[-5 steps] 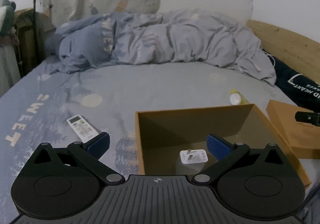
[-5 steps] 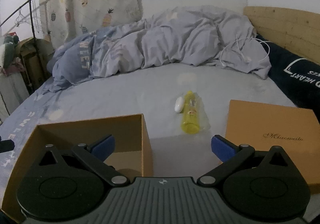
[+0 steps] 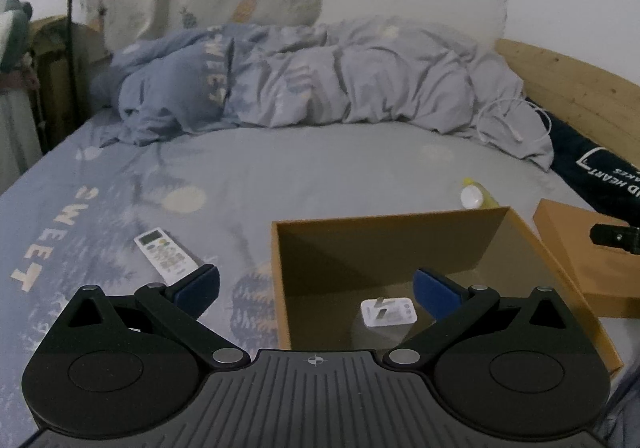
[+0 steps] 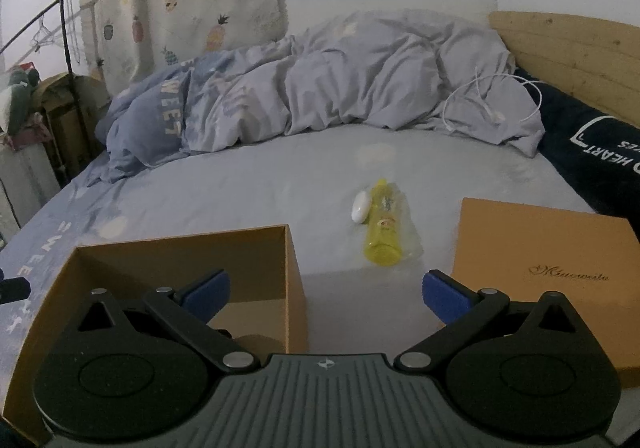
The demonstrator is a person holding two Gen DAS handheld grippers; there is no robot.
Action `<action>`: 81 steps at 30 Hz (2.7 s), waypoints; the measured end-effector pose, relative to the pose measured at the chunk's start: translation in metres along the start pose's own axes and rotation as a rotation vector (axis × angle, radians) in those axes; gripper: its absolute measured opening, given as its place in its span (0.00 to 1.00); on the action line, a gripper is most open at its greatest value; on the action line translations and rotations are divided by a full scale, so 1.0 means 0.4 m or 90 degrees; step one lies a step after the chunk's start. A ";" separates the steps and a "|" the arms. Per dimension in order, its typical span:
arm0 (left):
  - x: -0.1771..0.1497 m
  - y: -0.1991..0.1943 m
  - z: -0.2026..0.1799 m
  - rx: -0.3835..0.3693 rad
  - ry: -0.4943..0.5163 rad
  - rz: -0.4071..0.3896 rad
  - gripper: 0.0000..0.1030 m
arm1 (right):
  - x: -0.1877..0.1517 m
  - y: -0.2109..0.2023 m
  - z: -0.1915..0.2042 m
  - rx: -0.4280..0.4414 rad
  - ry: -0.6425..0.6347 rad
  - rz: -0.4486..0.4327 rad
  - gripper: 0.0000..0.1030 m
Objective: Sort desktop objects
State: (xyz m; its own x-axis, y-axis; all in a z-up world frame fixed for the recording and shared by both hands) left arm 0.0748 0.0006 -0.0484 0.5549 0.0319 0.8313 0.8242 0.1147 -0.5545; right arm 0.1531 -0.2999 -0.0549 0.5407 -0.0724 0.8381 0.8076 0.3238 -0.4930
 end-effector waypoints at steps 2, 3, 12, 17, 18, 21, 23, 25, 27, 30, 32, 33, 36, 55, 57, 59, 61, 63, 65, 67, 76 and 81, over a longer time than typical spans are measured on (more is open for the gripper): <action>-0.005 0.003 0.007 -0.002 -0.003 0.001 1.00 | 0.001 0.003 0.003 -0.001 0.000 0.000 1.00; -0.010 0.006 0.013 -0.003 -0.005 0.001 1.00 | 0.001 0.004 0.005 -0.001 0.000 0.000 1.00; -0.004 -0.002 0.002 0.000 -0.005 0.009 1.00 | 0.004 -0.002 0.004 0.007 0.005 -0.006 1.00; -0.007 0.001 0.003 0.003 -0.005 0.014 1.00 | 0.009 -0.007 0.000 0.000 0.003 -0.010 1.00; -0.007 0.000 0.003 0.002 -0.006 0.013 1.00 | 0.008 -0.004 0.001 0.000 0.004 -0.009 1.00; -0.006 -0.003 0.004 -0.001 -0.007 0.012 1.00 | 0.008 -0.001 0.001 -0.001 0.004 -0.005 1.00; -0.007 -0.003 0.005 -0.004 -0.009 0.012 1.00 | 0.010 -0.001 0.002 -0.002 0.002 -0.005 1.00; -0.007 -0.002 0.004 -0.007 -0.011 0.014 1.00 | 0.004 -0.003 0.004 0.001 -0.001 -0.008 1.00; -0.005 -0.001 0.000 -0.007 -0.014 0.016 1.00 | 0.005 -0.004 0.004 0.000 -0.006 -0.007 1.00; -0.008 0.000 -0.003 -0.009 -0.014 0.018 1.00 | 0.001 -0.003 0.001 -0.001 -0.008 -0.005 1.00; -0.009 0.000 -0.004 -0.009 -0.012 0.019 1.00 | 0.001 -0.004 0.003 -0.003 -0.011 -0.003 1.00; -0.009 0.001 -0.005 -0.009 -0.014 0.019 1.00 | 0.001 -0.005 0.004 -0.003 -0.013 -0.002 1.00; -0.009 -0.001 -0.001 -0.011 -0.021 0.019 1.00 | -0.002 -0.003 0.012 0.000 -0.018 -0.002 1.00; -0.008 -0.029 -0.063 -0.015 0.007 0.003 1.00 | 0.021 -0.014 -0.050 -0.021 0.031 -0.006 1.00; -0.006 -0.032 -0.065 -0.019 0.004 0.004 1.00 | 0.026 -0.016 -0.058 -0.019 0.037 -0.009 1.00; -0.002 -0.029 -0.066 -0.017 -0.004 0.010 1.00 | 0.030 -0.017 -0.065 -0.018 0.043 -0.013 1.00; 0.006 -0.019 -0.064 -0.013 -0.014 0.022 1.00 | 0.035 -0.018 -0.073 -0.016 0.049 -0.016 1.00; 0.016 -0.011 -0.064 -0.010 -0.022 0.028 1.00 | 0.039 -0.021 -0.080 -0.014 0.055 -0.018 1.00; 0.035 -0.005 -0.067 -0.008 -0.029 0.026 1.00 | 0.054 -0.022 -0.091 -0.015 0.061 -0.021 1.00; 0.058 0.000 -0.068 -0.007 -0.040 0.022 1.00 | 0.072 -0.021 -0.102 -0.020 0.063 -0.018 1.00; 0.151 0.034 -0.084 0.004 -0.040 0.011 1.00 | 0.145 0.029 -0.130 -0.021 0.030 -0.004 1.00; 0.176 0.065 -0.101 0.000 -0.039 0.015 1.00 | 0.166 0.102 -0.139 -0.016 0.013 0.025 1.00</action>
State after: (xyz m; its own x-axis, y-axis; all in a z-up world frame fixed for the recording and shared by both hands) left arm 0.1401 -0.0343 -0.0058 0.5657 0.0955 0.8191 0.8113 0.1136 -0.5736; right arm 0.2351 -0.3440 -0.0324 0.5760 -0.0798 0.8135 0.7915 0.3029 -0.5307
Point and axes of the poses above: each gripper's, at about its wrist camera, not at the fingertips, and y roughly the way its jaws point, z to its left, x to its top, the point moved 9 cm from there along y, roughly the way its jaws point, and after that the axes turned 8 degrees about x, right-handed, at the moved point
